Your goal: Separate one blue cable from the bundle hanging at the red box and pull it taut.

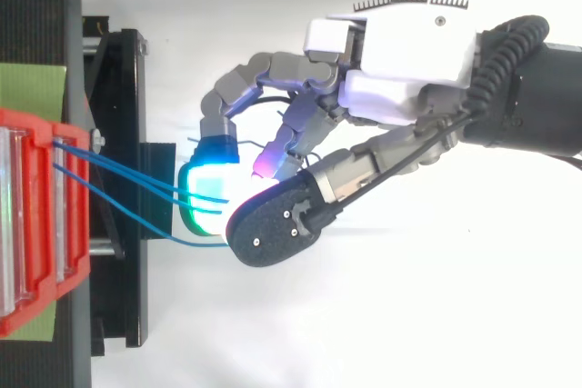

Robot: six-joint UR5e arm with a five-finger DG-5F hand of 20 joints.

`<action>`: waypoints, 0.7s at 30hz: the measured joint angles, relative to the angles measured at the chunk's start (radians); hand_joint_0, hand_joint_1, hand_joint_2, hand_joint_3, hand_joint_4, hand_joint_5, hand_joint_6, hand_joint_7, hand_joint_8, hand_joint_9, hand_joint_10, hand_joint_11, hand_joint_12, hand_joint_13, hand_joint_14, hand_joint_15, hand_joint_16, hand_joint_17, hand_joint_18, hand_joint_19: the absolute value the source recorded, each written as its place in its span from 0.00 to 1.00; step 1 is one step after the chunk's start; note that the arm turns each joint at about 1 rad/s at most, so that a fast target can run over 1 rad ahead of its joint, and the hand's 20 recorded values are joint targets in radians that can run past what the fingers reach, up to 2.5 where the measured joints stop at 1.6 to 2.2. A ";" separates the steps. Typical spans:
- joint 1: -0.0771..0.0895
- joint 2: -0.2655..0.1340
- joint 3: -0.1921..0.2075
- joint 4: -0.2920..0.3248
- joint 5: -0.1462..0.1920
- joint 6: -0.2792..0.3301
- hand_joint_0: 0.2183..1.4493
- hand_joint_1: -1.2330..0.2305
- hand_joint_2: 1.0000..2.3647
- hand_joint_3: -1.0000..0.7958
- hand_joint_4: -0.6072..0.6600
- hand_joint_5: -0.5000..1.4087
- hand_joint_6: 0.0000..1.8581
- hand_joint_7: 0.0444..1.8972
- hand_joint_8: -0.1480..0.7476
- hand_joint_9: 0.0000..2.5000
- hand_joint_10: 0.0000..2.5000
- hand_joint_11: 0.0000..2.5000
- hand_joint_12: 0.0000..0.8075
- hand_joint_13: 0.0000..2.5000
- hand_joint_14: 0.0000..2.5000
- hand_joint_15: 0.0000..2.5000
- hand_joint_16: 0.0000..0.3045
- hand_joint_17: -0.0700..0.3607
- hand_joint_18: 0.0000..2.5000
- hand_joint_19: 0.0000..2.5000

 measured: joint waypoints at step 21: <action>0.000 0.000 0.000 -0.002 -0.001 0.000 0.28 0.44 0.00 0.28 0.48 0.19 0.47 0.52 0.52 0.48 0.01 0.49 0.46 0.39 0.01 0.30 0.17 0.43 0.30 0.25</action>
